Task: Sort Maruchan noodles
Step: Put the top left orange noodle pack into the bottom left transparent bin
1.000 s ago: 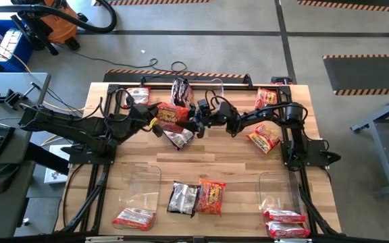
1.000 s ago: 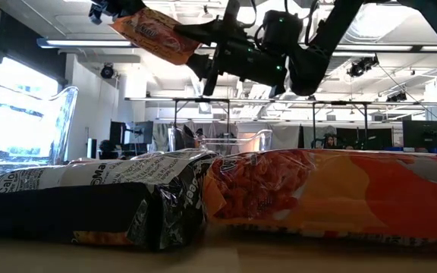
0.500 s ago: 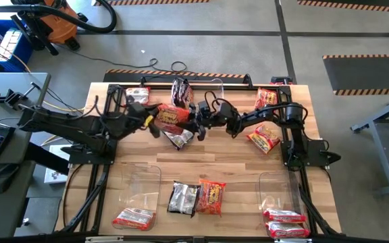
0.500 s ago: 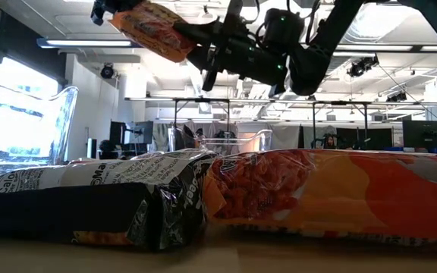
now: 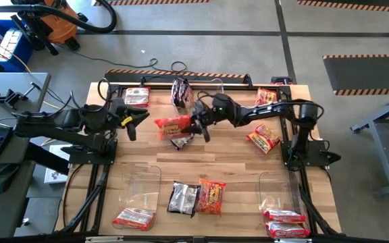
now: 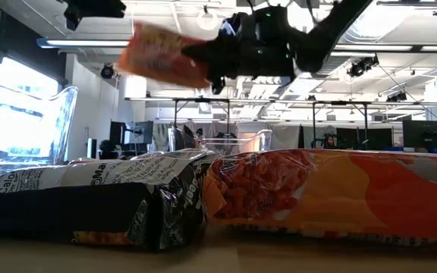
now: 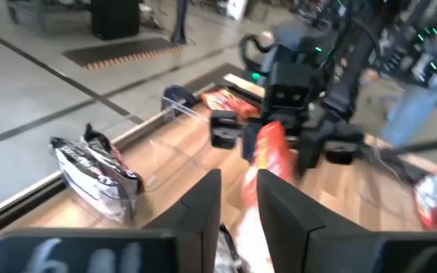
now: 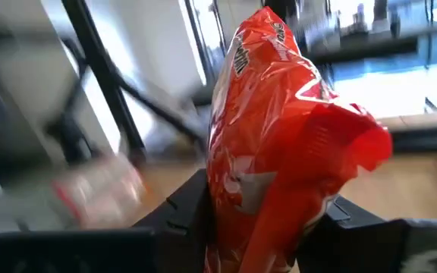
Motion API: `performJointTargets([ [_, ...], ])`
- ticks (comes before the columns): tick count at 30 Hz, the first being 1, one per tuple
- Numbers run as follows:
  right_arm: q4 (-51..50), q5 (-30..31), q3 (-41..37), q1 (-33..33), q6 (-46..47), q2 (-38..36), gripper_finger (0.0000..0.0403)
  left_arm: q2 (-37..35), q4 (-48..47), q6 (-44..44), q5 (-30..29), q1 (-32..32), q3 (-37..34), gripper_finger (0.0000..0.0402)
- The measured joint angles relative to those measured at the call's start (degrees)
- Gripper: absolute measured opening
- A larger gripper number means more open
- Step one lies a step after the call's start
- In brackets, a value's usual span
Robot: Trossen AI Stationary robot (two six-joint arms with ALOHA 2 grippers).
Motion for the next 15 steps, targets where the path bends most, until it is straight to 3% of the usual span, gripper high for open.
performJointTargets([
  [3,-14.65,7.22,2.34,1.52,-10.7,-1.96,0.0112,2.8,-4.38,0.13,4.42,1.38,4.14,0.0102],
  [6,-22.87,12.21,5.28,3.1,-17.32,-2.22,0.0112,6.9,-8.29,0.97,10.39,2.96,7.97,0.0126],
  [11,-28.57,15.68,8.77,5.22,-22.71,-2.22,0.0115,16.68,-15.54,1.18,19.98,5.47,13.68,0.0162],
  [15,-30.67,15.69,10.67,6.21,-23.68,-2.27,0.0115,24.56,-23.25,5.14,21.25,6.06,19.72,0.0183],
])
